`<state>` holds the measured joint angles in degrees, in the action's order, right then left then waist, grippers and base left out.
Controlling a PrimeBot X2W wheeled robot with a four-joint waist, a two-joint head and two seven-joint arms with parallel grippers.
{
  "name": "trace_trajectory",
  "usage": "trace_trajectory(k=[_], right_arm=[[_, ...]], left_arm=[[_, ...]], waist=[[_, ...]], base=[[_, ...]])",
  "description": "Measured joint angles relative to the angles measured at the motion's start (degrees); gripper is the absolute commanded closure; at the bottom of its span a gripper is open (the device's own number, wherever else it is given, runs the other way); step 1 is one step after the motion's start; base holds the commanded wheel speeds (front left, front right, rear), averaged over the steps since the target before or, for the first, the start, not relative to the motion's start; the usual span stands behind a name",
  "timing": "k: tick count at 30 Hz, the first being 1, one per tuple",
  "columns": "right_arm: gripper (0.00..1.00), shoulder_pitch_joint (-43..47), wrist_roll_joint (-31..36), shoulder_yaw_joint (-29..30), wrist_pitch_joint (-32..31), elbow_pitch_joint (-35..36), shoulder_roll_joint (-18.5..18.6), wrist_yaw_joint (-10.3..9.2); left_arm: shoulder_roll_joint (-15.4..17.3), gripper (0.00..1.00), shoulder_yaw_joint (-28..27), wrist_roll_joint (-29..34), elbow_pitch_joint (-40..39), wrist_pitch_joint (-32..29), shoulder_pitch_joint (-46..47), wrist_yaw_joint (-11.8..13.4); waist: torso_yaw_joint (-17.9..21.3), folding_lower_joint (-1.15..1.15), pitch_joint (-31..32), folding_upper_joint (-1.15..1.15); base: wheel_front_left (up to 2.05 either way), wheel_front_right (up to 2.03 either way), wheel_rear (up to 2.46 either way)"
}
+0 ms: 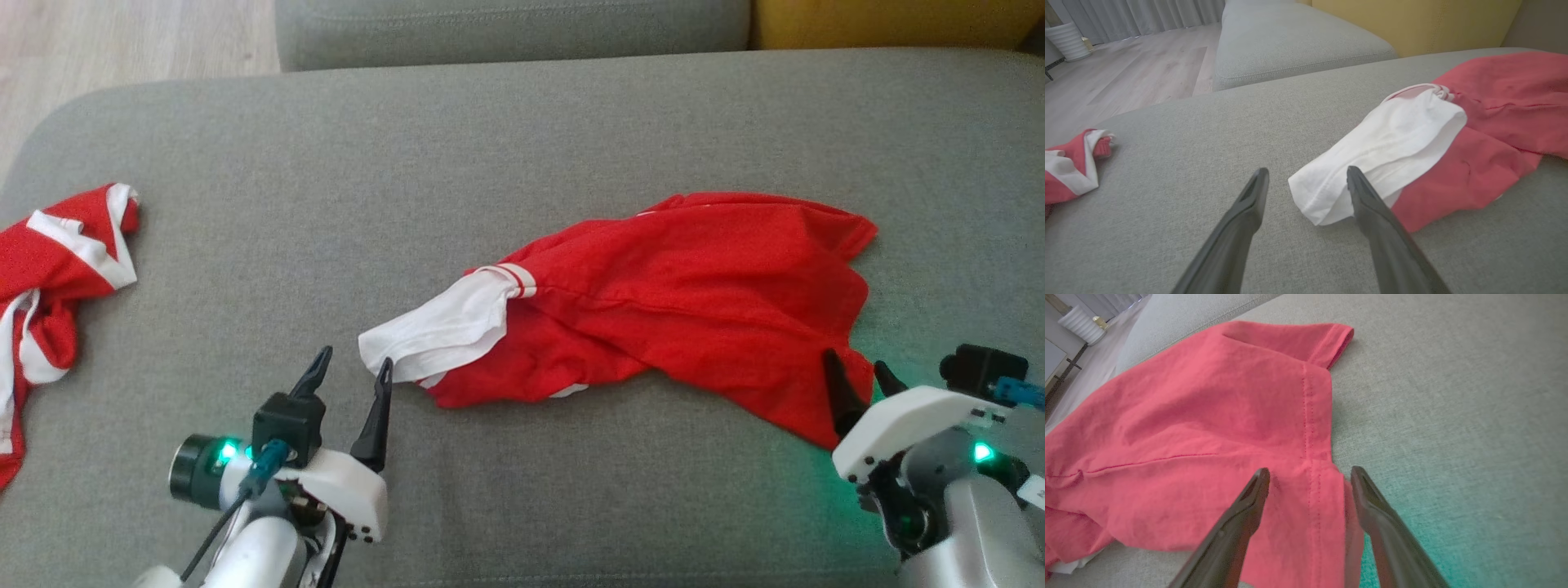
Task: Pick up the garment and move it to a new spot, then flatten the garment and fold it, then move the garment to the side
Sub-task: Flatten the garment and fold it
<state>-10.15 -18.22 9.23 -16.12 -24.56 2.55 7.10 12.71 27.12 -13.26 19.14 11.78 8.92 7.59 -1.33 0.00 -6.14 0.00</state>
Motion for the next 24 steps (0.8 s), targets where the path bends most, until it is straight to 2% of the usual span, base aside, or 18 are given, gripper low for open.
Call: trace_trajectory(k=[12,24], right_arm=[[0.00,-2.57,-5.14,-1.88,-0.40,-3.75,0.02,0.00],[0.00,-3.52,-6.39,-3.01,4.24,-3.33,0.02,0.00]], left_arm=[[-0.18,0.00,0.13,-0.02,0.22,1.01,1.21,-0.01],[-0.35,0.00,0.45,-0.82,0.75,1.44,1.27,-0.01]], waist=[[-0.24,0.00,-1.39,0.00],[0.24,0.00,-1.04,0.00]], base=[[0.00,0.00,0.00],[0.00,0.00,0.00]])
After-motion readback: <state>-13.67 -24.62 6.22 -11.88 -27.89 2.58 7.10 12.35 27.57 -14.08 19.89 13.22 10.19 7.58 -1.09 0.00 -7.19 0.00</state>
